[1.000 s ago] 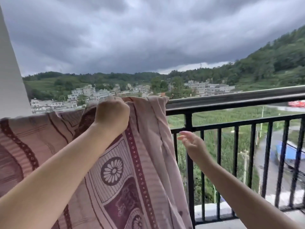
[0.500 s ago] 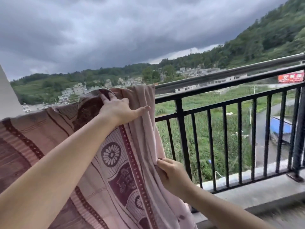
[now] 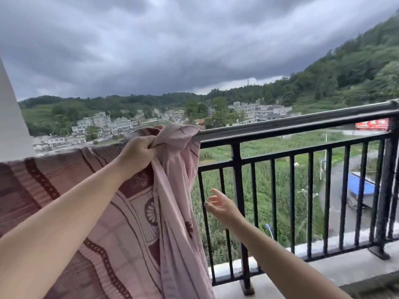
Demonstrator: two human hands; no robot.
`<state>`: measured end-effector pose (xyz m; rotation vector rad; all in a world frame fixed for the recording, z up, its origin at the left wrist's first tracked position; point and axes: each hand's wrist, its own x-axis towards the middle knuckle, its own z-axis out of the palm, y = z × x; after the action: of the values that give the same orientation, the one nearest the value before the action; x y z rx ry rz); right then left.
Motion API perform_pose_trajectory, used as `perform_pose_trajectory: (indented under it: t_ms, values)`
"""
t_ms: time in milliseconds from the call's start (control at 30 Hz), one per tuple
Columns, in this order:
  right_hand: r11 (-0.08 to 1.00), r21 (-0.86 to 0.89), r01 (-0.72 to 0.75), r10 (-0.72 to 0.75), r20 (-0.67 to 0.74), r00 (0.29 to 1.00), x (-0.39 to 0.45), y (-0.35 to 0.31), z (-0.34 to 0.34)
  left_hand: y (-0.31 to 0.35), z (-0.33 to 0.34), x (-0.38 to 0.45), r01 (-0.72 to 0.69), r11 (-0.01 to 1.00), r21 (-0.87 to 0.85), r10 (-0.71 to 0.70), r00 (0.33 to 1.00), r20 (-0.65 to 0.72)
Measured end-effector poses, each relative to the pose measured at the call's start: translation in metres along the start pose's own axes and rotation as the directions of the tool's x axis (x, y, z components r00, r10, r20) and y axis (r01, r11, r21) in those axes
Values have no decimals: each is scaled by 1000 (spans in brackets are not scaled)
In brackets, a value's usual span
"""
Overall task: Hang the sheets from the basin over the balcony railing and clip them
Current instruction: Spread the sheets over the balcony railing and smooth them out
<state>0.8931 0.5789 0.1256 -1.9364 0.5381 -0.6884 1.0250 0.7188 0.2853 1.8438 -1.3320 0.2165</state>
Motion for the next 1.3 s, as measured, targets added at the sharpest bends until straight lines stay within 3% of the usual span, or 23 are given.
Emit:
perform_pose_trajectory:
  t_ms: [100,200,300,367,467,533,633,700,767,833,933,1000,1100,1167,1233,1300]
  values:
    - [990,-107,-93,122,312,942,12,-6,28,-6,-12,-3,11,977,-214,-18,999,-33]
    - [985,-102,-137,163,323,932,11,-3,56,-17,-15,-2,28,948,-316,-51,996,-68]
    - [991,23,-130,123,196,973,1,-2,52,-33,-21,2,58,948,-312,-118,978,-175]
    - [975,183,-128,124,33,992,-8,-3,24,-37,-25,4,93,966,-241,-153,957,-246]
    - [923,381,-47,141,-222,965,-19,-25,-41,-28,-24,12,107,983,-147,-154,919,-363]
    - [919,385,86,75,-385,920,-20,-56,-79,-15,-23,22,110,973,-203,-186,894,-407]
    - [952,121,282,-138,-653,745,-4,-114,-130,-9,-22,46,149,954,-258,-260,841,-474]
    - [932,-92,352,-304,-729,613,15,-154,-160,-6,-20,64,158,960,-233,-251,855,-454]
    - [870,-396,295,-493,-727,478,37,-191,-185,-1,-12,81,182,946,-270,-271,899,-344]
    - [718,-661,219,-686,-617,387,61,-222,-204,3,-2,90,239,934,-265,-292,939,-181]
    - [514,-852,101,-791,-426,440,112,-250,-232,-3,7,91,241,962,-127,-247,968,-40]
    - [446,-894,48,-767,-354,535,153,-257,-250,-12,7,91,262,958,-117,-270,961,-55]
    - [361,-927,104,-703,-197,683,214,-249,-248,-19,3,98,316,949,2,-315,946,-71]
    - [415,-892,176,-548,-91,832,248,-220,-231,-18,-2,101,317,936,155,-316,948,-31]
    - [501,-850,162,-261,30,965,268,-179,-214,-21,-4,101,286,918,273,-283,958,-53]
    - [407,-903,139,-46,132,990,278,-139,-203,-21,-4,99,256,886,387,-225,966,-123]
